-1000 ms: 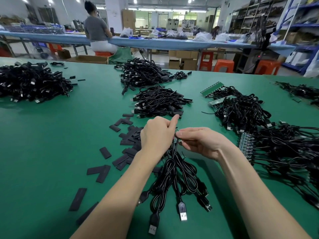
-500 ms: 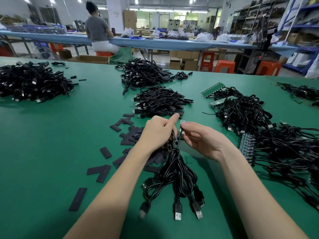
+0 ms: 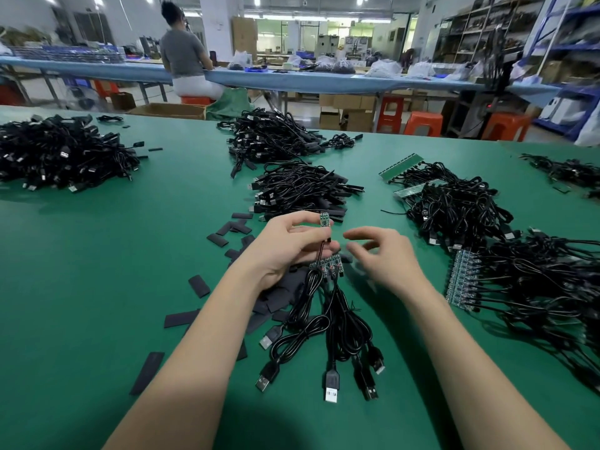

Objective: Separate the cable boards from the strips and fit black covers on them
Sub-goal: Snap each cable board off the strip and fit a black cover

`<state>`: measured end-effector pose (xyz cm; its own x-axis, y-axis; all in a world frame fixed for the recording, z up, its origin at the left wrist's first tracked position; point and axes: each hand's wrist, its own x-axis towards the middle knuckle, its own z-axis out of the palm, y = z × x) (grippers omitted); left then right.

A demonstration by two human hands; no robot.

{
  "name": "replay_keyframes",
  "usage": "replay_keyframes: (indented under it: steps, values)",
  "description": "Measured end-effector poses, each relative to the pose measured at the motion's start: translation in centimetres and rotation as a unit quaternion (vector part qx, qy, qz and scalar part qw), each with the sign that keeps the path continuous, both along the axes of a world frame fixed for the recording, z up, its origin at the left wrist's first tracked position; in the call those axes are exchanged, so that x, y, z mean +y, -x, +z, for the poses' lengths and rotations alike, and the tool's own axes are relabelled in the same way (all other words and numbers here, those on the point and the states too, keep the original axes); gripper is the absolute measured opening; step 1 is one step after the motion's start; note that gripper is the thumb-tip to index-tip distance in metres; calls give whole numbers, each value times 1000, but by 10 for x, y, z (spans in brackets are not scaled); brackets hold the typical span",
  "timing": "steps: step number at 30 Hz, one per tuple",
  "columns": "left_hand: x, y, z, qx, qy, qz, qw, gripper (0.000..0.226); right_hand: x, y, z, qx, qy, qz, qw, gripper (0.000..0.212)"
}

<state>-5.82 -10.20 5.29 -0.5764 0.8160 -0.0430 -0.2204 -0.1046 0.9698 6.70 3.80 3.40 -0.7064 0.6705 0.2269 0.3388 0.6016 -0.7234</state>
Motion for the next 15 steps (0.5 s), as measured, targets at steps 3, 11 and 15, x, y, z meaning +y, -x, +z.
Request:
replay_keyframes:
  steps: [3,11,15]
  values:
    - [-3,0,2,-18,0,23,1000,21,-3,3,-7,-79,-68,33,994,11]
    - [-2,-1,2,-6,29,18,999,12,7,5,5,-152,-64,20,986,16]
    - [-1,-3,1,-28,20,-5,999,7,8,-5,14,16,183,-4,983,15]
